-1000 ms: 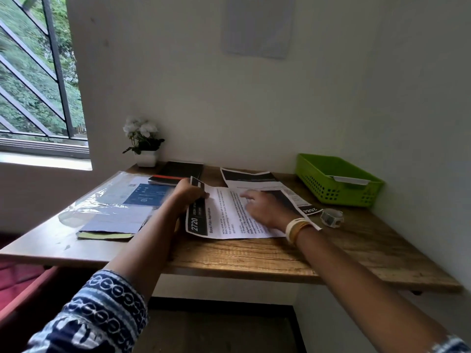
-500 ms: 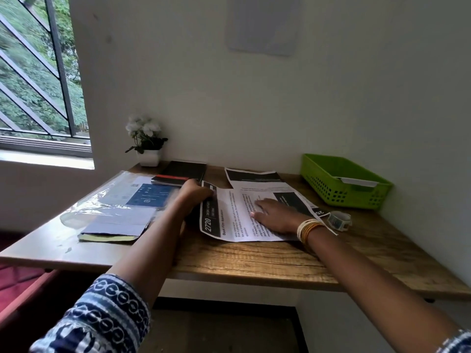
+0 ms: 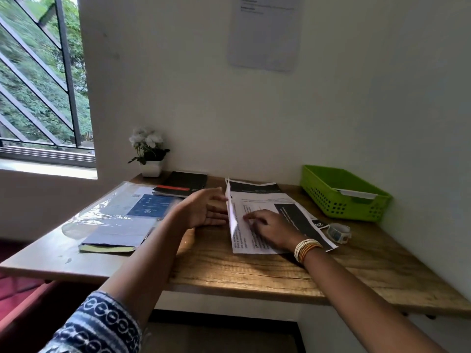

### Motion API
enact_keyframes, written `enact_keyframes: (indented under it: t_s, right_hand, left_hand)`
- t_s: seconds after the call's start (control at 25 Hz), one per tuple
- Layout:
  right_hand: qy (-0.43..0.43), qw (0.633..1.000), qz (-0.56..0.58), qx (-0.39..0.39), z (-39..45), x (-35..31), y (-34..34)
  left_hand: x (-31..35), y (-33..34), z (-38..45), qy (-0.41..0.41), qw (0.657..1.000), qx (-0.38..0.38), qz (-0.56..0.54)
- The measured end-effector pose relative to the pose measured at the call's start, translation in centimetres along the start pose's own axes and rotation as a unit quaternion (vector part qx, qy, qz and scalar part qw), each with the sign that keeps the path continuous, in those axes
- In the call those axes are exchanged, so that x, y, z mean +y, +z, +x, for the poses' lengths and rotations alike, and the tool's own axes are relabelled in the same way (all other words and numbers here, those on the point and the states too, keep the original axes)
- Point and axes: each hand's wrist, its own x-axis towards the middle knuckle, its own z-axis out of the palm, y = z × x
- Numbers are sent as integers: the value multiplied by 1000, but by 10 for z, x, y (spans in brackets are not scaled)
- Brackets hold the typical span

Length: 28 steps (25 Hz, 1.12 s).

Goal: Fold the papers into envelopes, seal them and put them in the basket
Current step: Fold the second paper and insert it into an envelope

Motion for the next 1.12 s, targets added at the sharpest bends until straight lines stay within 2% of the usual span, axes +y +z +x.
enact_keyframes:
  t_s: [0.12,0.2,0.32,0.52,0.64,0.76,0.92,1.04,1.12]
  right_hand:
    - [7,999,15,36,3,-1,-3]
    - [27,994,82,65,3,-2,-4]
    - [66,980,154,103,-2,-5,-11]
    - [30,995,26,88,-10,-6,-11]
    - [24,998,33,54,-7,-7,-5]
    - [29,995,88,41,-4,-10,-6]
    - [88,964,238,76,0,-8,-12]
    - [97,967,205,117,6,1,-12]
    - [111,964,181,164,7,6,-15]
  left_hand:
    - [-5,14,1,45,995,20,91]
    - [-9,23,2,74,985,59,147]
    - [-11,29,2,78,976,109,170]
    - [-9,31,-1,80,979,143,123]
    - [-8,32,-6,106,986,118,48]
    - [-7,36,-7,171,984,44,18]
    - [-16,47,-3,239,952,-18,190]
    - [-20,49,2,274,906,-12,323]
    - [-20,48,3,266,901,-3,343]
